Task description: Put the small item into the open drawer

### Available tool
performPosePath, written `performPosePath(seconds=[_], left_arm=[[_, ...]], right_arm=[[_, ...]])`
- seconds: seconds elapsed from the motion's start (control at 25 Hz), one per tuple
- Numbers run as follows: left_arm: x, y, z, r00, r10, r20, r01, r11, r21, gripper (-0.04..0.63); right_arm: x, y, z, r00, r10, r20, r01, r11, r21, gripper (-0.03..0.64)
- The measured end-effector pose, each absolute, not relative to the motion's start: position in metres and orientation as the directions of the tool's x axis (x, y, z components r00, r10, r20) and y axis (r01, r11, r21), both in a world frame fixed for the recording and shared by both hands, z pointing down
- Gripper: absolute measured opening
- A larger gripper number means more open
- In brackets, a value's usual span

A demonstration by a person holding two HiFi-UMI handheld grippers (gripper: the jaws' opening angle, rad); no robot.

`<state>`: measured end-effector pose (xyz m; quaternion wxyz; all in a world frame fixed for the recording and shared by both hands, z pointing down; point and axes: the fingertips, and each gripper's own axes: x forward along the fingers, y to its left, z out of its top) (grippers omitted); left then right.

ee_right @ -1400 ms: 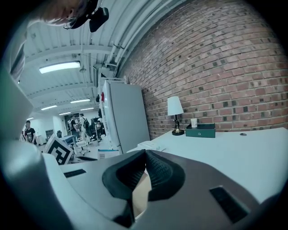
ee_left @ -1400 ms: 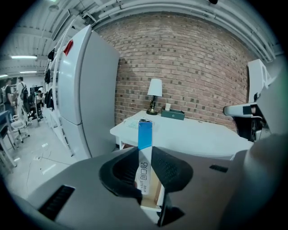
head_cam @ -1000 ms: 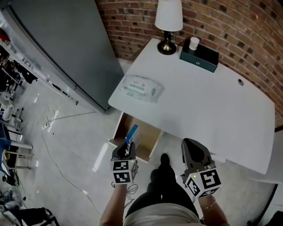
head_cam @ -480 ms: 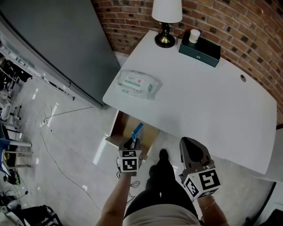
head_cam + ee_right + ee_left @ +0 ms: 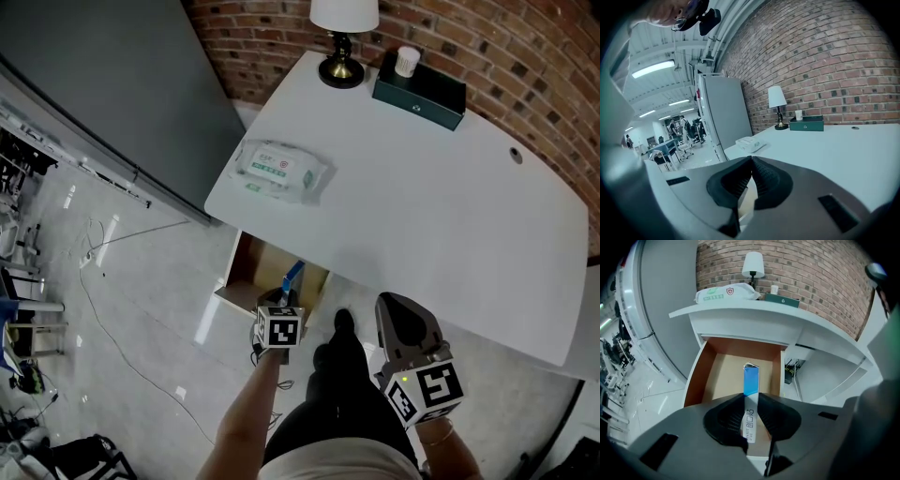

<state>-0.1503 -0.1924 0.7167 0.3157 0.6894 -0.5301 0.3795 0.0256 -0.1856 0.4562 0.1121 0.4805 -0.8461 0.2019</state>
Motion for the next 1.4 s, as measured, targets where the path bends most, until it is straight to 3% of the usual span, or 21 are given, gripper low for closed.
performPosePath(seconds=[1.4], left_arm=[[-0.139, -0.202, 0.837, 0.054, -0.208, 0.977, -0.931, -0.364, -0.026, 0.103]], right_arm=[[0.023, -0.206, 0.498, -0.51, -0.733, 0.45, -0.86, 0.447, -0.245, 0.008]])
